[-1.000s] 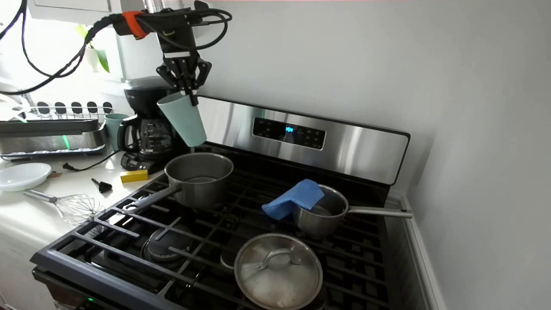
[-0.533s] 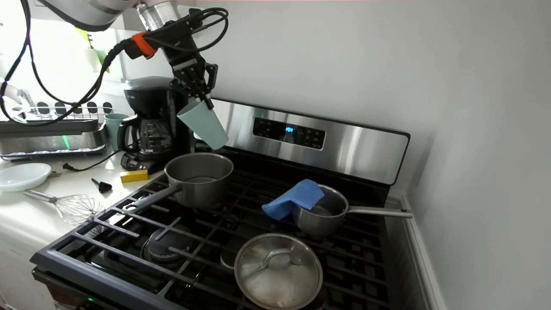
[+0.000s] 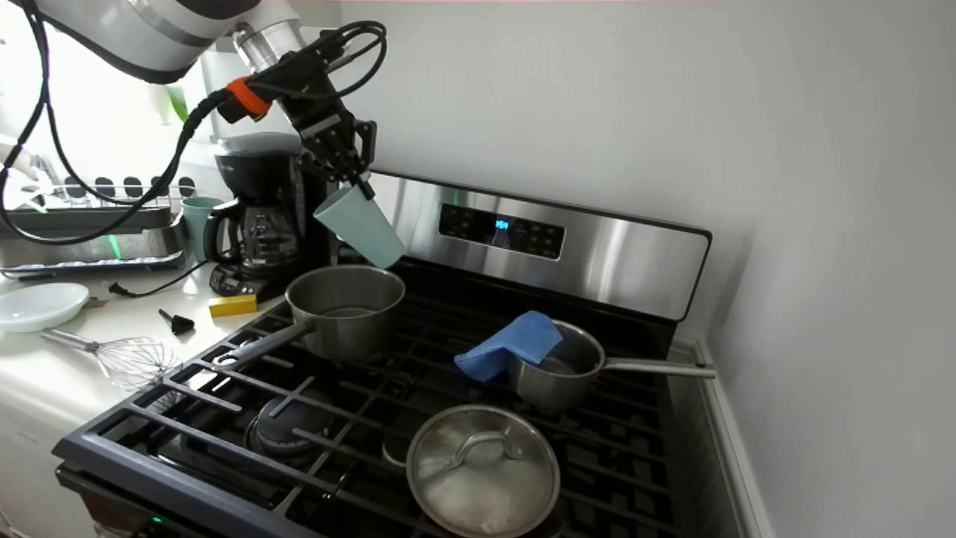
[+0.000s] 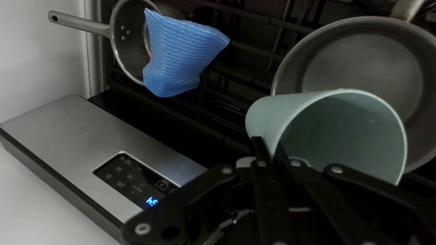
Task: Remove the lid from the pot, then move the left pot backwards and pour the contents from the blue cup into the left pot
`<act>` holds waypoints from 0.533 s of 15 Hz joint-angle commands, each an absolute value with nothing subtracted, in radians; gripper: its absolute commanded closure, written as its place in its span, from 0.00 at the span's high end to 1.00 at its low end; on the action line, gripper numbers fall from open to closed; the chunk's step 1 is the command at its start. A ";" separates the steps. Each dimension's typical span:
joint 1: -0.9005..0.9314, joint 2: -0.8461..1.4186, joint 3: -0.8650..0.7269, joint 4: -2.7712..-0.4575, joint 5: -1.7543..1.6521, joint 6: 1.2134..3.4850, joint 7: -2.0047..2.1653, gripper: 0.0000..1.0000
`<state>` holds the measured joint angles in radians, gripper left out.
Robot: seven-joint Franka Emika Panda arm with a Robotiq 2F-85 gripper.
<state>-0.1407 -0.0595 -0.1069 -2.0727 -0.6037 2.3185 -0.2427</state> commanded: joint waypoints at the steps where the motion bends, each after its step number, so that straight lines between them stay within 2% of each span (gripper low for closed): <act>1: -0.134 -0.068 -0.102 -2.091 -0.718 2.325 -0.188 0.01; 8: -0.119 -0.063 -0.078 -2.138 -1.029 2.318 0.040 0.01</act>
<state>-0.1327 -0.0579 -0.0866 -2.1139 -0.9153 2.3153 -0.0704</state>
